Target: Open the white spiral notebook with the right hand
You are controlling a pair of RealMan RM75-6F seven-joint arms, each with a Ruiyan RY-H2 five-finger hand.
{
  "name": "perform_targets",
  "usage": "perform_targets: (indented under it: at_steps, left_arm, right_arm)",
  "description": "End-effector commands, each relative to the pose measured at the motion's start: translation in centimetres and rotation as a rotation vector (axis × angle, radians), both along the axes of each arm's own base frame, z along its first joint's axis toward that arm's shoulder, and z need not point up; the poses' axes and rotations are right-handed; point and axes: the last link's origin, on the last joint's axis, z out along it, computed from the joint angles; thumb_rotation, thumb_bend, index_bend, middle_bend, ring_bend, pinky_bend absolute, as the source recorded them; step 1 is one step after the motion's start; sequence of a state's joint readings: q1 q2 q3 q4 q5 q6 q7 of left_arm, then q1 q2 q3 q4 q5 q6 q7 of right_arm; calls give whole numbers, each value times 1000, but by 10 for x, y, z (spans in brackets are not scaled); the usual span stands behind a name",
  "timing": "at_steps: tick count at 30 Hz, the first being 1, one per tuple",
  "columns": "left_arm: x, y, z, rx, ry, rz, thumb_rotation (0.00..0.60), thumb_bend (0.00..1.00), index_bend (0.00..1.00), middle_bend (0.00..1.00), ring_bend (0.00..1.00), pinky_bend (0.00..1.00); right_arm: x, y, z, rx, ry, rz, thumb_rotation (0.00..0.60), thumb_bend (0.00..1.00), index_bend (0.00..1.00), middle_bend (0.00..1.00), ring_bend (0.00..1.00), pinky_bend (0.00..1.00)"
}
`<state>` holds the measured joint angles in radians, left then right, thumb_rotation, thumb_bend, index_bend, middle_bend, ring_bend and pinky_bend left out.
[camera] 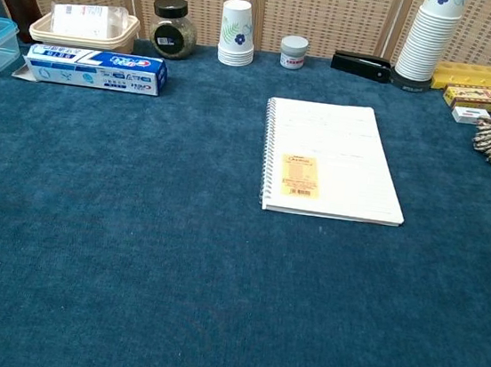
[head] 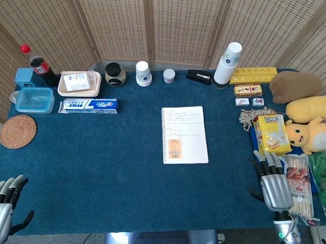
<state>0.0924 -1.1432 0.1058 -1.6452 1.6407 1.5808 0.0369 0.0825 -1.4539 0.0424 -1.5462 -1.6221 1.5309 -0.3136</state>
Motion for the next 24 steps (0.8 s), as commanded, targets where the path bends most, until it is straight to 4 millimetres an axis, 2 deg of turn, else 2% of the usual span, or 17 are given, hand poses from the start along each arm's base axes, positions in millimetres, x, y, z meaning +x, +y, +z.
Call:
perform_targets:
  at_steps: [1, 5, 14, 24]
  left_arm:
    - [2, 3, 1, -5, 7, -17, 600, 271, 163, 79, 26, 0]
    - [7, 7, 3, -10, 8, -42, 600, 270, 163, 79, 26, 0]
    - [10, 18, 5, -24, 22, -54, 600, 270, 163, 79, 26, 0]
    - [15, 29, 0, -46, 24, -69, 600, 270, 162, 79, 26, 0]
  right_arm:
    - [22, -19, -14, 21, -10, 73, 600, 145, 217, 155, 36, 68]
    - [42, -43, -40, 78, -33, 106, 600, 145, 217, 155, 36, 67]
    - [58, -77, -83, 134, -8, 98, 600, 145, 213, 154, 33, 67]
    - [58, -104, -106, 121, 55, 102, 600, 145, 208, 152, 24, 66]
